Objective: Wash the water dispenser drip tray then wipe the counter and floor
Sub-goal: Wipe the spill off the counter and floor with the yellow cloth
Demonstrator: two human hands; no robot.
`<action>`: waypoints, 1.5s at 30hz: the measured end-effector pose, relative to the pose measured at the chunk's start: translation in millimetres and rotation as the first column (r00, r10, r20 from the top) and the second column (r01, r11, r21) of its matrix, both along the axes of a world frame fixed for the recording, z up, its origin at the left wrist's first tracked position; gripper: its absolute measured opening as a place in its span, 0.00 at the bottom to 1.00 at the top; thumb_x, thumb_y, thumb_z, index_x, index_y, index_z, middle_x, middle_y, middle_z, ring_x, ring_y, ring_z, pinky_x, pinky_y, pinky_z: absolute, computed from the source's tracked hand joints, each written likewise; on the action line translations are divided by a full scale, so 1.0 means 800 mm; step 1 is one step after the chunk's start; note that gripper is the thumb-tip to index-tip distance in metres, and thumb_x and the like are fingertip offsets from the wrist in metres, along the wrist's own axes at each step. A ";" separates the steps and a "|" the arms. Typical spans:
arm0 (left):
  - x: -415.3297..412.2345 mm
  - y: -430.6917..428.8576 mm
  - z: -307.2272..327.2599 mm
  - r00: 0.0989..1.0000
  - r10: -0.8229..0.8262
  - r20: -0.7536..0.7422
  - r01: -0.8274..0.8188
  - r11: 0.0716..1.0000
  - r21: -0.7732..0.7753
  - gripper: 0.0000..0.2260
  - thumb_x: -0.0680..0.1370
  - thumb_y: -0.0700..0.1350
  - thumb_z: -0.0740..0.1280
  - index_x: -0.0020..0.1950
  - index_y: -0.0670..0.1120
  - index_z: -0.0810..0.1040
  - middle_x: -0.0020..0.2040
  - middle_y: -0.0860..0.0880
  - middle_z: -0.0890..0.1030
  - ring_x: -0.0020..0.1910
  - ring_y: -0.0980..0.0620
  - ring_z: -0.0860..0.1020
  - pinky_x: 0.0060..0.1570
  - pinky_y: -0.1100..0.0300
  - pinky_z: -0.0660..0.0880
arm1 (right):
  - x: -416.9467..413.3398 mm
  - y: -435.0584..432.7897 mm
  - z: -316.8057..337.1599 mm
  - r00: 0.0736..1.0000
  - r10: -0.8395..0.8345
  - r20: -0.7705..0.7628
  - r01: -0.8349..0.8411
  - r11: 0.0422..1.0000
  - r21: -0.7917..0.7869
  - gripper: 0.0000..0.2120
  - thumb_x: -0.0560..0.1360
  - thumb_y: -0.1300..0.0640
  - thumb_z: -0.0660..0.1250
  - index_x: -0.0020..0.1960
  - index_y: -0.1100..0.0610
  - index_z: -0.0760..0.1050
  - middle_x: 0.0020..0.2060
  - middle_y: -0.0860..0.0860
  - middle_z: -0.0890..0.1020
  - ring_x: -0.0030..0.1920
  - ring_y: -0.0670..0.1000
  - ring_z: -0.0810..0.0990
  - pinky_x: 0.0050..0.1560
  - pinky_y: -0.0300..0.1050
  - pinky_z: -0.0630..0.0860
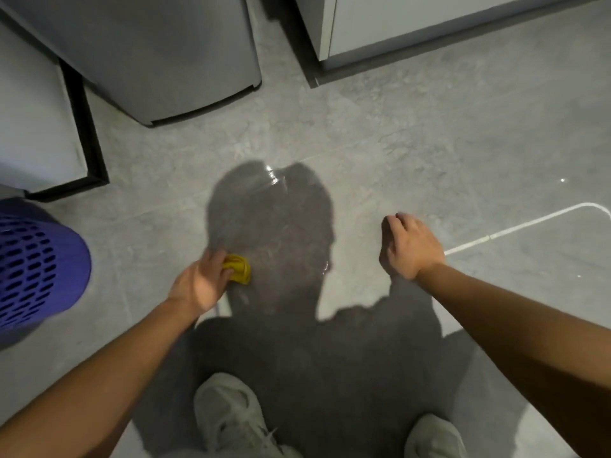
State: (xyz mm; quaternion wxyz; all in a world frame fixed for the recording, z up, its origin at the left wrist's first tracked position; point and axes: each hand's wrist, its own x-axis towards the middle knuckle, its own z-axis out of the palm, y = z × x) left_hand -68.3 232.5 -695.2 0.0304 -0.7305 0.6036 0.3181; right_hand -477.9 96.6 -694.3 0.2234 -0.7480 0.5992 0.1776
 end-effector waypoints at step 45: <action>-0.289 -0.384 1.099 0.812 0.503 -0.296 -0.543 0.837 -0.068 0.09 0.79 0.50 0.73 0.40 0.49 0.80 0.33 0.47 0.81 0.37 0.46 0.79 0.42 0.51 0.75 | -0.208 -0.366 1.087 0.576 -0.591 0.564 0.414 0.806 0.422 0.08 0.83 0.60 0.64 0.54 0.59 0.82 0.44 0.57 0.87 0.45 0.57 0.86 0.49 0.55 0.81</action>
